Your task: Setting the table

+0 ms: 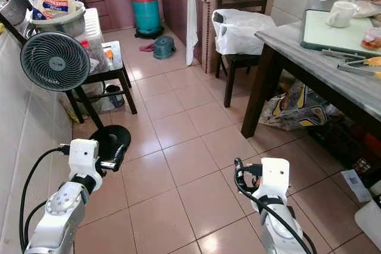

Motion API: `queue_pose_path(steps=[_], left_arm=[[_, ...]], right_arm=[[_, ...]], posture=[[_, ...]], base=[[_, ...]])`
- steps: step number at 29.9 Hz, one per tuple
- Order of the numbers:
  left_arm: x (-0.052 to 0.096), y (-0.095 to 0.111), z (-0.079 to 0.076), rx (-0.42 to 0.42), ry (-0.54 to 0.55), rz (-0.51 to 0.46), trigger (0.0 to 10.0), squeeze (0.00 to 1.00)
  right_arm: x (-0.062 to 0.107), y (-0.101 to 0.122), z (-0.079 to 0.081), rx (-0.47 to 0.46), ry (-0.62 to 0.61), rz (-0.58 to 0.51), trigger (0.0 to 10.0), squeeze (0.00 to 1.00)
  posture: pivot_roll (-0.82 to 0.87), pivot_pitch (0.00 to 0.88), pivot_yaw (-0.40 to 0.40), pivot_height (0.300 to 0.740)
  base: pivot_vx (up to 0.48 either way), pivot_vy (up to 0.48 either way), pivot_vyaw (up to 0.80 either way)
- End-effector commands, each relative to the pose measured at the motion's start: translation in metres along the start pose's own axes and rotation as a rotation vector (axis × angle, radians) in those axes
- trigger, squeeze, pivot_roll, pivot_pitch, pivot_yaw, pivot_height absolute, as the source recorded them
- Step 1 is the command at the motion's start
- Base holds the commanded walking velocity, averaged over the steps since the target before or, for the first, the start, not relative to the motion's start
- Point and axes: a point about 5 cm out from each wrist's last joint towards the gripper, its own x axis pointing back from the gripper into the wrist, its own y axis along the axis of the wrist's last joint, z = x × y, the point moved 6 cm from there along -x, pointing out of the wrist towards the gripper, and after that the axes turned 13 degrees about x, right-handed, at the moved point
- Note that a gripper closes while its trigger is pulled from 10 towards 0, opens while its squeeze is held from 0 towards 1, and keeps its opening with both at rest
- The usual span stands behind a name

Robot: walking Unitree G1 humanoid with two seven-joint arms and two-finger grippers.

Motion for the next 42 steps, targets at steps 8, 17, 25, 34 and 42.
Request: queue_pose_path(steps=[8, 17, 25, 34, 42], left_arm=[[-0.0056, 0.0071, 0.0162, -0.009, 0.053, -0.009, 10.0, 0.0], [-0.0062, 0.005, 0.0144, -0.008, 0.051, -0.004, 10.0, 0.0], [-0.0086, 0.0061, 0.0151, -0.016, 0.049, -0.003, 10.0, 0.0], [-0.0107, 0.0069, 0.013, -0.019, 0.045, -0.008, 10.0, 0.0], [-0.0114, 0.008, 0.0079, 0.008, 0.009, -0.01, 10.0, 0.0]], right_arm=[[-0.0024, 0.0045, -0.0023, 0.001, -0.011, -0.009, 10.0, 0.0], [-0.0013, 0.0031, -0.0018, -0.009, -0.013, -0.003, 10.0, 0.0], [-0.0001, 0.0002, -0.0033, -0.024, -0.027, 0.006, 10.0, 0.0], [-0.0022, 0.0053, -0.0016, -0.023, -0.016, -0.013, 10.0, 0.0], [-0.0038, 0.0082, -0.0011, -0.008, -0.017, -0.03, 10.0, 0.0]], posture=[[0.02, 0.0, 0.063, 0.74], [0.02, 0.0, 0.073, 0.74], [0.01, 0.0, 0.081, 0.74], [0.02, 0.0, 0.078, 0.74], [0.02, 0.0, 0.076, 0.74]], base=[[0.0, 0.0, -0.78], [0.0, 0.0, -0.78], [0.0, 0.0, -0.78], [0.0, 0.0, -0.42], [0.0, 0.0, -0.6]])
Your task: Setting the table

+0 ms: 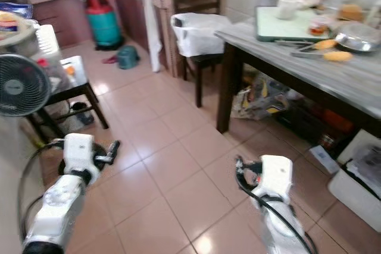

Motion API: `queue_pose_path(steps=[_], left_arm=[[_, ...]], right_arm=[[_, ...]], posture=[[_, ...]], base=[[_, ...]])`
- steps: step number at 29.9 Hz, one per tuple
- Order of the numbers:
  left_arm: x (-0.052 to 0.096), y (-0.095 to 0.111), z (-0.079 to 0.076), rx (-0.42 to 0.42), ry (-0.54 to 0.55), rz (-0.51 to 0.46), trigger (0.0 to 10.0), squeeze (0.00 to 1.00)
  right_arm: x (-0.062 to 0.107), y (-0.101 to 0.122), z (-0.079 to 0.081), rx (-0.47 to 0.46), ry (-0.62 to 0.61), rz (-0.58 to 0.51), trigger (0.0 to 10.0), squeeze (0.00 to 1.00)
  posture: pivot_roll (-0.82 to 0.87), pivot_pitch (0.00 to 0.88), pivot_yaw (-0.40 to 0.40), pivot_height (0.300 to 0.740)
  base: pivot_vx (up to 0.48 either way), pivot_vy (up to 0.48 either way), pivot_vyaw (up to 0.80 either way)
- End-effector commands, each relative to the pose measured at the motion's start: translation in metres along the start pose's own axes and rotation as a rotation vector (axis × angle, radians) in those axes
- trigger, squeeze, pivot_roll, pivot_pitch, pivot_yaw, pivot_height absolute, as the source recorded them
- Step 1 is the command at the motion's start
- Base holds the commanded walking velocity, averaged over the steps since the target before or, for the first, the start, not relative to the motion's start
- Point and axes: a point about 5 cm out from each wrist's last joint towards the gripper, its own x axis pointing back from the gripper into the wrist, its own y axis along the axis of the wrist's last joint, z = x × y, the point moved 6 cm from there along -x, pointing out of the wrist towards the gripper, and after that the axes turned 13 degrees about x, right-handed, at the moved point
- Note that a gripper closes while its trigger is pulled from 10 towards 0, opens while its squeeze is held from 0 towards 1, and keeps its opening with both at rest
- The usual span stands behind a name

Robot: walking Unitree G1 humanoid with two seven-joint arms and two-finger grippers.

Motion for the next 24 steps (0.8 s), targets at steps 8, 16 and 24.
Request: queue_pose_path(steps=[8, 16, 24], left_arm=[[0.0045, 0.0007, 0.0152, 0.025, 0.026, 0.0, 10.0, 0.0], [0.0042, -0.0007, 0.0129, 0.028, 0.018, 0.005, 10.0, 0.0], [0.0038, -0.0008, 0.0125, 0.027, 0.018, 0.005, 10.0, 0.0]], right_arm=[[-0.0022, 0.0063, 0.0137, -0.003, 0.037, -0.023, 10.0, 0.0], [-0.0019, 0.0029, 0.0143, -0.016, 0.037, -0.005, 10.0, 0.0], [-0.002, 0.0035, 0.0147, -0.008, 0.035, -0.007, 10.0, 0.0]], posture=[[0.02, 0.0, 0.075, 0.74], [0.01, 0.0, 0.078, 0.74], [0.01, 0.0, 0.079, 0.74]], base=[[0.0, 0.0, 0.0], [0.0, 0.0, -0.4], [0.0, 0.0, -0.8]])
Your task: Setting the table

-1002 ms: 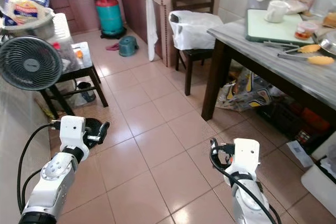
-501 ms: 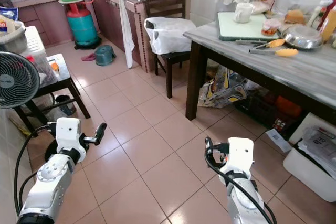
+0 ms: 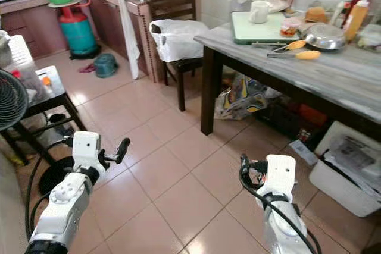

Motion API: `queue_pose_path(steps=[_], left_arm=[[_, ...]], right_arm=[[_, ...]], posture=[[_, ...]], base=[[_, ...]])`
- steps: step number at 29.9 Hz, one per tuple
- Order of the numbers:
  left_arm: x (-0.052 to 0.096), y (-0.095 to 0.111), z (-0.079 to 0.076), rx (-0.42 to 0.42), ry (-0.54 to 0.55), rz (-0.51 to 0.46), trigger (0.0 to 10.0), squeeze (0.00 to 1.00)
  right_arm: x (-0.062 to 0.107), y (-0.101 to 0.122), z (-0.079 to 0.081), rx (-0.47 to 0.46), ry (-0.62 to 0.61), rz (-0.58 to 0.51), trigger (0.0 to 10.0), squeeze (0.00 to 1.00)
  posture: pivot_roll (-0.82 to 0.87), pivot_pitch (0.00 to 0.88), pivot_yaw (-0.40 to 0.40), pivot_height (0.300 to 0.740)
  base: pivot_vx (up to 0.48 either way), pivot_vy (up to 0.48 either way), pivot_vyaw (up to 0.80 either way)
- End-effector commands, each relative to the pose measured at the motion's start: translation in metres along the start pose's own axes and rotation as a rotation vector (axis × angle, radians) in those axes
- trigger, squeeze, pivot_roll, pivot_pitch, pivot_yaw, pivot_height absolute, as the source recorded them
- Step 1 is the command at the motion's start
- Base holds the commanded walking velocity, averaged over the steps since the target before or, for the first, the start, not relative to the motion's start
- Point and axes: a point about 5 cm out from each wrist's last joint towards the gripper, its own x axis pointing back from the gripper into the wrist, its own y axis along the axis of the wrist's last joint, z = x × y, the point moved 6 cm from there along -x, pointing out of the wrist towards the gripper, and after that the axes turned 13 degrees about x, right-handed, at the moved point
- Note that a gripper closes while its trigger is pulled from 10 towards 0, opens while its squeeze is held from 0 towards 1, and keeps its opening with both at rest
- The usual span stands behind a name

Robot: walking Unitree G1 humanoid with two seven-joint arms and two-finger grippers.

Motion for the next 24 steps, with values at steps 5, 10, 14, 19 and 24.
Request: queue_pose_path(steps=[5, 10, 14, 19, 24], left_arm=[[-0.0021, 0.0037, -0.0028, 0.001, -0.006, -0.009, 10.0, 0.0], [-0.0014, 0.0029, -0.003, -0.001, -0.009, -0.004, 10.0, 0.0], [-0.0007, 0.0028, -0.0015, -0.005, -0.009, -0.002, 10.0, 0.0], [-0.0012, 0.002, -0.002, -0.008, -0.01, 0.002, 10.0, 0.0], [0.0048, -0.0053, -0.0081, 0.019, -0.019, 0.012, 10.0, 0.0]], right_arm=[[0.0005, -0.0005, -0.0014, 0.019, -0.004, 0.006, 10.0, 0.0], [0.0008, -0.0009, -0.0006, 0.022, -0.004, 0.008, 10.0, 0.0], [0.0012, -0.0014, 0.0003, 0.022, -0.004, 0.01, 10.0, 0.0], [0.0005, -0.0026, 0.0, 0.024, -0.004, 0.013, 10.0, 0.0], [0.0001, -0.0021, 0.0002, 0.025, -0.005, 0.012, 10.0, 0.0]], posture=[[0.01, 0.0, 0.081, 0.74], [0.01, 0.0, 0.083, 0.74], [0.01, 0.0, 0.085, 0.74], [0.01, 0.0, 0.086, 0.74], [0.01, 0.0, 0.09, 0.74]], base=[[0.0, 0.0, -0.8], [0.0, 0.0, -0.8], [0.0, 0.0, -0.8], [0.0, 0.0, -0.8], [0.0, 0.0, -0.8]])
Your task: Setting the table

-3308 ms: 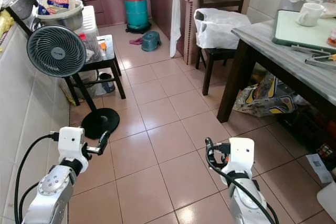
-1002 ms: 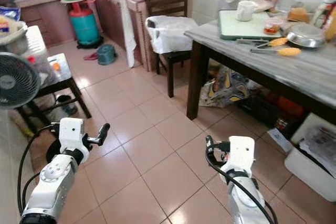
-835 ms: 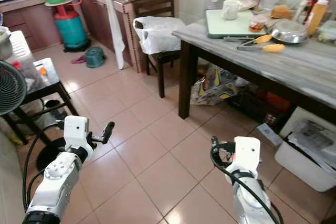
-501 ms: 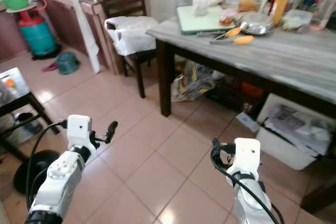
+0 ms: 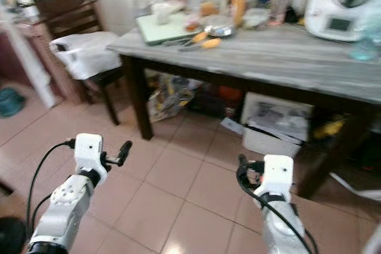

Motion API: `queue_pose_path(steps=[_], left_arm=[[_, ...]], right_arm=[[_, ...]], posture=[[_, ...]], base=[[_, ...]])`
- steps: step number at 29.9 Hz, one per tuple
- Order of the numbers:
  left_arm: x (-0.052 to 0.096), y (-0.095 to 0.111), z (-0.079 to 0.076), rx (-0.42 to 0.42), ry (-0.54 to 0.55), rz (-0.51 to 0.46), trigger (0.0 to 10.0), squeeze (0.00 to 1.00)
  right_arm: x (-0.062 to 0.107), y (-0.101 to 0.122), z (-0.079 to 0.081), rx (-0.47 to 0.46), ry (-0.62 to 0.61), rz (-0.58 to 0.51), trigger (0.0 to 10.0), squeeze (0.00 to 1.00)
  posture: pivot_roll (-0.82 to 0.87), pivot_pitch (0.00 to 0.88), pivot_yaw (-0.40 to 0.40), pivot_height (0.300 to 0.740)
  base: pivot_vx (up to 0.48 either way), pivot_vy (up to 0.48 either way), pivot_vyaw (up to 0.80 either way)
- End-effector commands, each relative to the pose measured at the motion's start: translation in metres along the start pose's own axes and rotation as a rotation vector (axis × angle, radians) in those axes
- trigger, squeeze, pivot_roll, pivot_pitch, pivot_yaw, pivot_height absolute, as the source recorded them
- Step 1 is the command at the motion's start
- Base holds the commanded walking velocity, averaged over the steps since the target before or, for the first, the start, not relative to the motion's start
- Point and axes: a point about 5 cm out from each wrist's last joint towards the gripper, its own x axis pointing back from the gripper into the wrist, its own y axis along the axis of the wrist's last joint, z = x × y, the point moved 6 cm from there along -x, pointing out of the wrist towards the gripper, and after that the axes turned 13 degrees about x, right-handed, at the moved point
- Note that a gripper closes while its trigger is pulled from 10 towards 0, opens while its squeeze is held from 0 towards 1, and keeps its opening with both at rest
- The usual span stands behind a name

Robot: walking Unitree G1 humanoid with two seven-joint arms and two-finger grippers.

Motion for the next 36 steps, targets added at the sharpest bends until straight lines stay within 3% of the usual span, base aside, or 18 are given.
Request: queue_pose_path(steps=[1, 2, 7, 14, 19, 24, 29, 36], left_arm=[[0.004, -0.005, -0.007, 0.009, -0.02, 0.012, 10.0, 0.0], [0.009, -0.013, -0.016, -0.002, -0.058, 0.031, 10.0, 0.0], [0.002, -0.005, -0.004, 0.014, -0.005, 0.011, 10.0, 0.0], [0.007, -0.009, -0.01, 0.006, -0.025, 0.02, 10.0, 0.0], [0.004, 0.001, -0.002, 0.028, 0.008, -0.018, 10.0, 0.0], [0.006, 0.013, -0.005, 0.039, 0.013, -0.068, 10.0, 0.0], [0.005, 0.016, -0.006, 0.035, 0.028, -0.079, 10.0, 0.0], [0.001, 0.02, -0.006, 0.042, 0.034, -0.088, 10.0, 0.0]], right_arm=[[-0.001, 0.0, -0.004, 0.01, -0.011, 0.005, 10.0, 0.0], [-0.001, 0.0, -0.005, 0.01, -0.013, 0.004, 10.0, 0.0], [-0.001, 0.0, -0.004, 0.008, -0.015, 0.006, 10.0, 0.0], [-0.002, 0.002, -0.005, 0.011, -0.019, 0.001, 10.0, 0.0], [-0.001, 0.005, -0.009, 0.016, -0.034, -0.012, 10.0, 0.0], [0.0, 0.022, -0.01, 0.049, -0.04, -0.071, 10.0, 0.0], [-0.001, 0.037, -0.013, 0.07, -0.036, -0.116, 10.0, 0.0], [-0.002, 0.041, -0.011, 0.075, -0.034, -0.122, 10.0, 0.0]], posture=[[0.01, 0.0, 0.092, 0.74], [0.01, 0.0, 0.093, 0.74], [0.02, 0.0, 0.089, 0.74], [0.01, 0.0, 0.088, 0.74], [0.01, 0.0, 0.084, 0.74], [0.01, 0.0, 0.08, 0.74], [0.0, 0.0, 0.067, 0.74], [0.0, 0.0, 0.066, 0.74]], base=[[0.0, 0.0, -0.8], [0.0, 0.0, -0.8], [0.0, 0.0, -0.8], [0.0, 0.0, -0.8], [0.0, 0.0, -0.8], [0.0, 0.0, -0.8], [0.0, 0.0, 0.0], [0.0, 0.0, 0.0]])
